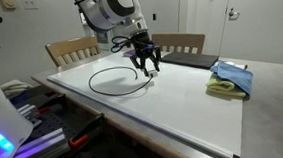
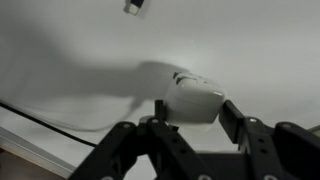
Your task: Move both ends of the charger to opposite sides
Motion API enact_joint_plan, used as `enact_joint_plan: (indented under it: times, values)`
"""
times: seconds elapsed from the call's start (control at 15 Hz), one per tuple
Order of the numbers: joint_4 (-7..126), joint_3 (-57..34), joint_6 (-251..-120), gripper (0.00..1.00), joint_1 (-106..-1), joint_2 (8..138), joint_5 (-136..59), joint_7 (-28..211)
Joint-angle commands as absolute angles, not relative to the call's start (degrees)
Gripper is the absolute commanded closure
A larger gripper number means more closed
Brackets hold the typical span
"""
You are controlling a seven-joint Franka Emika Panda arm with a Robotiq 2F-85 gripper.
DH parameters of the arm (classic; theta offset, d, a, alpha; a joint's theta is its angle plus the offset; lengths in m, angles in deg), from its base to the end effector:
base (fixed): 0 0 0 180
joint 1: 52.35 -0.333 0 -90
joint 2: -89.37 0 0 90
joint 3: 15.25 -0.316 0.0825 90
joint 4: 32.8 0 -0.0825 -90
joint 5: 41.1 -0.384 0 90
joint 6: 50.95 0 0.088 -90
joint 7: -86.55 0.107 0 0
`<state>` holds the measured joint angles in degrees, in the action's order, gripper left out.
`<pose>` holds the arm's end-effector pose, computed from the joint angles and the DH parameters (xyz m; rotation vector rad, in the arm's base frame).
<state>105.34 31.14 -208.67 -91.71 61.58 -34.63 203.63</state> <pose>0.4881 -0.0813 0.1766 1.5521 -2.4200 0.4506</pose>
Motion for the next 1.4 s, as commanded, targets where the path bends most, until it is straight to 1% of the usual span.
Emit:
enact_joint_plan:
  times: [0.0, 0.33, 0.4, 0.47, 0.67, 0.73, 1.07, 1.13, 1.33]
  values:
    - [103.9, 32.9, -204.5, 0.68, -91.2, 59.9, -32.7, 214.2]
    - [103.9, 32.0, -196.8, 0.68, -88.2, 61.4, -32.0, 228.8]
    - [105.0, 30.6, -199.6, 0.68, -87.1, 62.9, -29.4, 226.8]
    - [104.9, 30.1, -199.1, 0.43, -86.4, 63.0, -28.5, 228.0]
    - [104.9, 29.0, -199.1, 0.43, -85.3, 63.1, -27.5, 228.4]
    - [104.9, 28.9, -199.1, 0.68, -85.3, 63.1, -27.5, 228.4]
    - [102.4, 24.8, -191.8, 0.68, -79.0, 62.5, -29.5, 241.0]
    - [101.9, 29.9, -192.0, 0.68, -83.9, 59.3, -37.5, 237.1]
    - [101.5, 32.7, -192.7, 0.68, -84.0, 57.6, -47.8, 235.7]
